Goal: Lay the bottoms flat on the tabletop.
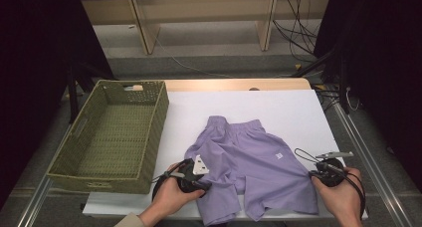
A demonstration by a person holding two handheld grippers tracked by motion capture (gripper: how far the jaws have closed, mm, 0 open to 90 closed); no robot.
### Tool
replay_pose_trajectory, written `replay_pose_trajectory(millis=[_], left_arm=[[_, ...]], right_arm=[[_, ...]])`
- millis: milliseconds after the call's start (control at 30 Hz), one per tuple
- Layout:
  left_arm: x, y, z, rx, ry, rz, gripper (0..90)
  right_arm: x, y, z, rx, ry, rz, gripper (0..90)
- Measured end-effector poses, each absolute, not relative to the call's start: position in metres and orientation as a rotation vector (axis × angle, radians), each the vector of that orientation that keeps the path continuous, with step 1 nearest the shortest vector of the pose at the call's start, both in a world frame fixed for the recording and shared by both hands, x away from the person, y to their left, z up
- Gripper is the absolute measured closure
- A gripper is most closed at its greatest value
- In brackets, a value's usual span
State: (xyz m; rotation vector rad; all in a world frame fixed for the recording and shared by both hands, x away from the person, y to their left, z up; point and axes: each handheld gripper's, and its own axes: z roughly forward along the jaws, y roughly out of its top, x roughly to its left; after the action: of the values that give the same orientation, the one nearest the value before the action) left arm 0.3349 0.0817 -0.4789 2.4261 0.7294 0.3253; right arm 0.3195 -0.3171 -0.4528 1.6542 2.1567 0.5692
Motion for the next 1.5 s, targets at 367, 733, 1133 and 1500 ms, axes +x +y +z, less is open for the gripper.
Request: replay_pose_trajectory(millis=[367,733,1133,1500], left_arm=[[0.336,0.083,-0.479,2.423,0.736,0.305,47.7],[0.336,0.083,-0.479,2.423,0.736,0.301,47.8],[0.336,0.084,-0.479,2.421,0.739,0.296,47.8],[0.337,0.084,-0.479,2.422,0.74,0.289,47.8]], right_arm=[[0.299,-0.223,-0.446,1.315,2.506,0.963,62.8],[0.277,-0.167,-0.465,1.09,2.795,0.822,48.2],[0.268,-0.16,-0.461,1.034,2.897,0.755,89.5],[0.269,-0.162,-0.458,1.062,2.994,0.856,70.8]])
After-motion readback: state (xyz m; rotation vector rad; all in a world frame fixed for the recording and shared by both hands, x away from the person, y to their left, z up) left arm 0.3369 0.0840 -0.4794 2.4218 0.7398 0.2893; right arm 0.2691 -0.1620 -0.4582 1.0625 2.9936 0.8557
